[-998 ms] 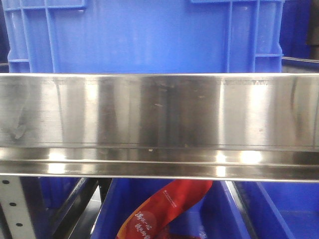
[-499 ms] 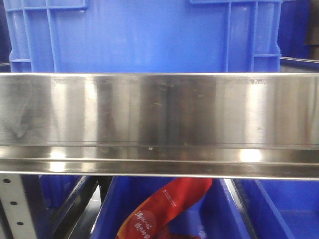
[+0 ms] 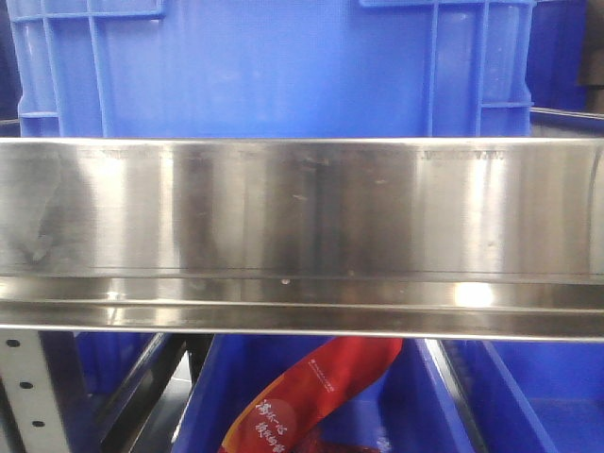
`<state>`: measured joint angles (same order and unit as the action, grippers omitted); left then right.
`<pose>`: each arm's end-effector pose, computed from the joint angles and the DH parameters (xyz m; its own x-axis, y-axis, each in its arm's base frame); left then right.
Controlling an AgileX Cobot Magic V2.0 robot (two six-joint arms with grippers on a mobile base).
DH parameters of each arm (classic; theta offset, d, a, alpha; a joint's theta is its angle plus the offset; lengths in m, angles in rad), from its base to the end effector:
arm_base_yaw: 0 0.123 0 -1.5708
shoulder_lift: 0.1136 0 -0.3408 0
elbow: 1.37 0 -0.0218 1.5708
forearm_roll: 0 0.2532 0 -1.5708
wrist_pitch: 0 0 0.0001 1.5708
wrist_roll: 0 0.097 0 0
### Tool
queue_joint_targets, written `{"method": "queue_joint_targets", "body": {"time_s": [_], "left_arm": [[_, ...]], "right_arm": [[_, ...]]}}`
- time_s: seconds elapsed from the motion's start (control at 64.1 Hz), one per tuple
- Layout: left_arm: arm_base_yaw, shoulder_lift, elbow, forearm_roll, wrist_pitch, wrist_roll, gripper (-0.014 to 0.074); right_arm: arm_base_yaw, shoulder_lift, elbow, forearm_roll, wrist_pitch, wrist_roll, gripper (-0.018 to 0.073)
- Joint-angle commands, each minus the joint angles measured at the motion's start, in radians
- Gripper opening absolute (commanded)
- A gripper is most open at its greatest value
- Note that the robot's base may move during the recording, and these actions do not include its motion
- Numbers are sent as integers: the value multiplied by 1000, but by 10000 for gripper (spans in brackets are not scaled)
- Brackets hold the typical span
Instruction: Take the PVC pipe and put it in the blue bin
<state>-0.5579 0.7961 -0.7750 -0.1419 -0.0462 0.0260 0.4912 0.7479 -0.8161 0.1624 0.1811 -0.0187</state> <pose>0.1177 -0.0727 0.4412 0.0335 -0.1571 -0.9870 0.5313 0.8393 -0.1155 0.1060 0.0599 0.4400 -0.0903 0.1111 -0.9897 -0.4893 0.8606 0.1413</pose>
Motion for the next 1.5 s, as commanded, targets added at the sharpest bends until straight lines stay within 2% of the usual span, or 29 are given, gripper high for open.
{"method": "queue_joint_targets", "body": {"time_s": [0.0, 0.452, 0.546, 0.639, 0.92, 1.076, 1.185, 1.482], "left_arm": [[-6, -7, 0, -6, -23, -4, -111], [-6, -7, 0, -6, -23, -4, -111], [-6, -7, 0, -6, -23, -4, -111], [-6, -7, 0, -6, -23, -4, -111], [-6, -7, 0, -6, -23, -4, -111], [-6, -7, 0, -6, -23, -4, -111], [-6, -7, 0, -6, -23, -4, -111], [-6, -7, 0, -6, -23, -4, -111]], "right_arm": [[-2, -6, 3, -8, -33, -10, -154], [-2, -6, 5, -8, -33, -10, -154], [-19, -36, 48, -44, -85, -10, -154], [-87, -96, 124, -110, -137, -10, -154], [-433, -378, 418, -111, -128, -10, -154], [-550, -517, 577, -111, -128, -10, -154], [-578, -598, 662, -111, -128, -10, -154], [-579, -748, 795, -111, -130, -10, -154]]}}
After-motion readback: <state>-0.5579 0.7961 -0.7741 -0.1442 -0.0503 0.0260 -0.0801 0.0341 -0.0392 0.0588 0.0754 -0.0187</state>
